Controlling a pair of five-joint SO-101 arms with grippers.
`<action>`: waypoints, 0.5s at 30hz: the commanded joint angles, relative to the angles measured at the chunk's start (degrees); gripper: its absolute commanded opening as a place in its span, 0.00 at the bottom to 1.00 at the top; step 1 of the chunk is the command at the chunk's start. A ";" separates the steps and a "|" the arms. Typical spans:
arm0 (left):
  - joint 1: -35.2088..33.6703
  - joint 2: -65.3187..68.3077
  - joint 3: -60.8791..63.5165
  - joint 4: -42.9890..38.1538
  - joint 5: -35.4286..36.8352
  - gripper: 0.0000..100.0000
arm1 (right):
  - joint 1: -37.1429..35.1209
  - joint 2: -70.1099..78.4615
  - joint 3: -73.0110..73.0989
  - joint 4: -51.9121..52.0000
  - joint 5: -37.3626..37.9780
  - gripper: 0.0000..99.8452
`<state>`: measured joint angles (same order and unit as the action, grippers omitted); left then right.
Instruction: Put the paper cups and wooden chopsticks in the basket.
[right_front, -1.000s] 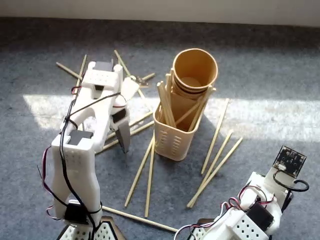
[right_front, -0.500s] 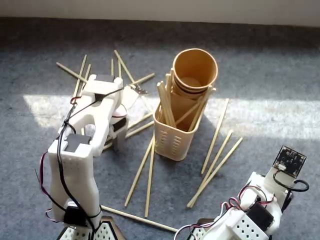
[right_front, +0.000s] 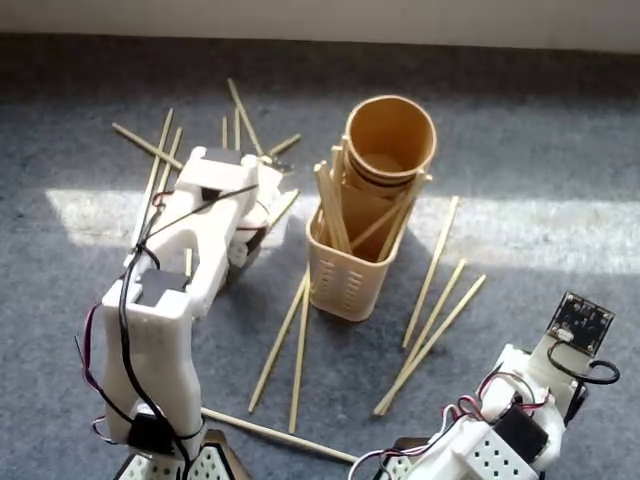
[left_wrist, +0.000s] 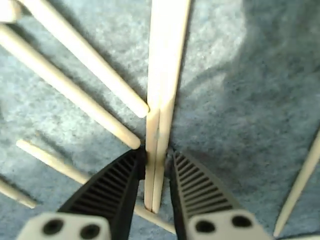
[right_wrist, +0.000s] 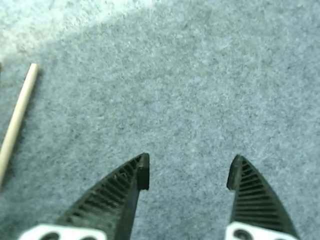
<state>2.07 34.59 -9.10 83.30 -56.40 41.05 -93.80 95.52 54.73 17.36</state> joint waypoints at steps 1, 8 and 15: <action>-1.45 -5.76 -9.54 0.97 4.04 0.00 | -0.22 0.40 7.43 0.31 -0.35 0.26; 1.10 -20.88 -19.65 6.77 13.89 0.00 | -0.31 0.40 7.43 0.31 -0.35 0.26; 6.29 -37.67 -21.23 6.86 27.34 0.00 | -0.31 0.40 7.43 0.31 -0.35 0.26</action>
<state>5.67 5.14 -28.18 91.21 -34.59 41.05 -93.80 95.52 54.73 17.36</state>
